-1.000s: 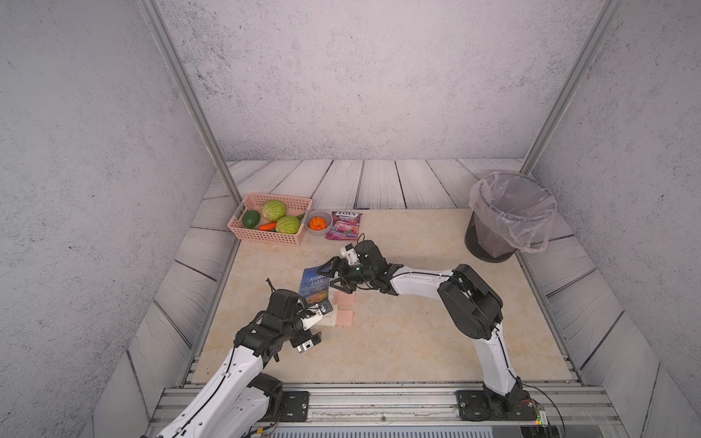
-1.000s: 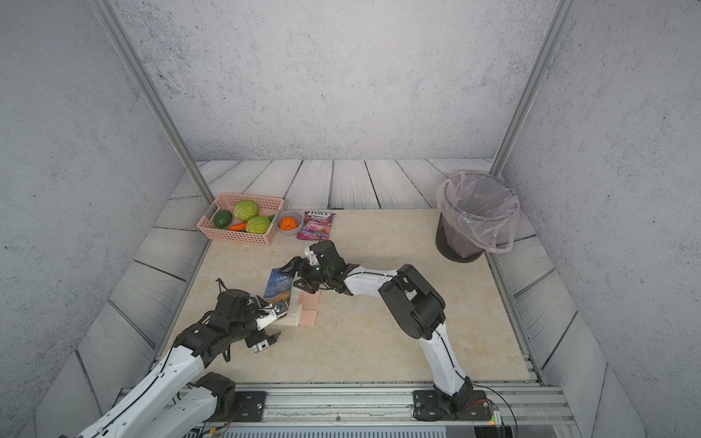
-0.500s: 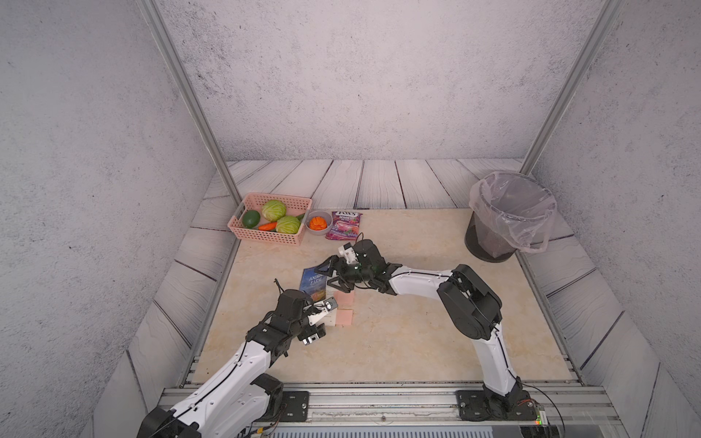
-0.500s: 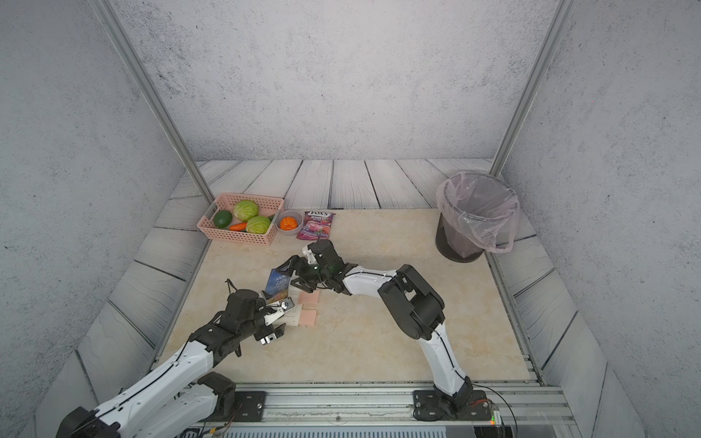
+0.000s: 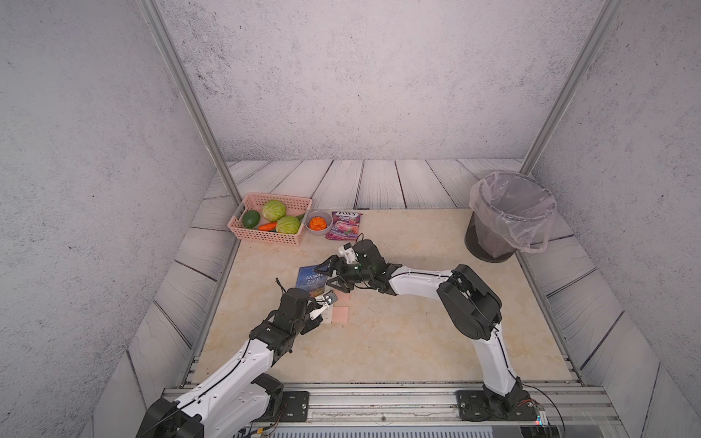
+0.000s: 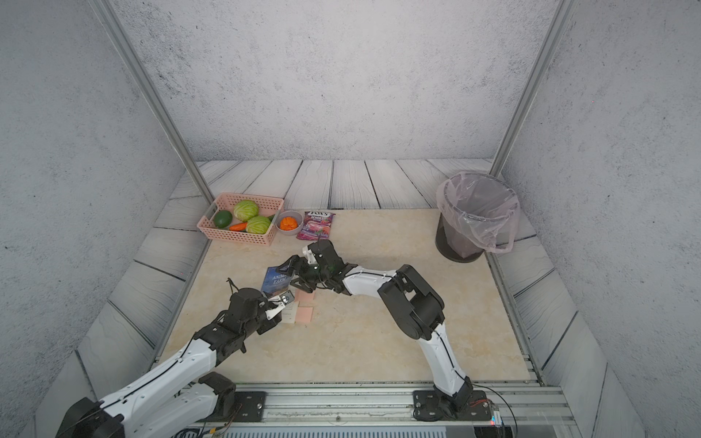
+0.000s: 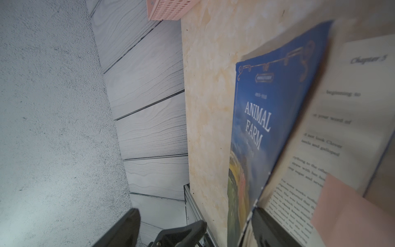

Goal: Peel off the used sticky note
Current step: Open the book at the center of the board, then tear off the note from the book.

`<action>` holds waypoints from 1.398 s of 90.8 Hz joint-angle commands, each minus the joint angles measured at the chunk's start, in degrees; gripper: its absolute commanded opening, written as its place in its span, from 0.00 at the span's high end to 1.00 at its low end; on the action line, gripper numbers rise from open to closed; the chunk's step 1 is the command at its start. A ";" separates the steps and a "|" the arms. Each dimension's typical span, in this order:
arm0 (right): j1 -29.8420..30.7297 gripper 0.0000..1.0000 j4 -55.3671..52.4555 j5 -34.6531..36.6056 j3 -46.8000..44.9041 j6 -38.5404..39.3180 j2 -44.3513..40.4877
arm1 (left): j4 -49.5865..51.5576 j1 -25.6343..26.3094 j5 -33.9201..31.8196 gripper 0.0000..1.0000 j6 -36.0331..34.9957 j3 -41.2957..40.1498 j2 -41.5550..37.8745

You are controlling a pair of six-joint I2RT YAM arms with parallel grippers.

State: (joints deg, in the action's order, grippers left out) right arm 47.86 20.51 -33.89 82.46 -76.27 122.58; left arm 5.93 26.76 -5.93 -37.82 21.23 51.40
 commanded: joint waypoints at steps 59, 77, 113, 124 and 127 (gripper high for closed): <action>-1.94 0.15 -7.41 1.81 -6.50 9.23 -9.12 | 8.55 -2.39 0.88 1.00 11.31 3.70 -2.76; -1.41 0.19 -12.57 1.66 -7.69 14.71 -11.77 | 12.51 -8.73 8.09 1.00 13.73 5.72 -3.16; 0.91 0.30 -23.73 2.24 -3.16 24.50 -7.38 | 19.85 -23.64 25.51 1.00 13.81 11.31 0.45; 1.27 0.30 -25.38 2.90 -0.53 26.26 -5.10 | 20.01 -23.82 26.60 1.00 12.58 11.72 1.13; 1.29 0.30 -25.54 3.00 0.08 26.57 -4.39 | 20.07 -23.80 26.74 1.00 12.38 11.72 1.20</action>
State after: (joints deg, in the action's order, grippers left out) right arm 48.64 -1.23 -32.05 79.66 -53.60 116.07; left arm 24.10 3.36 16.64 -24.56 31.42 52.34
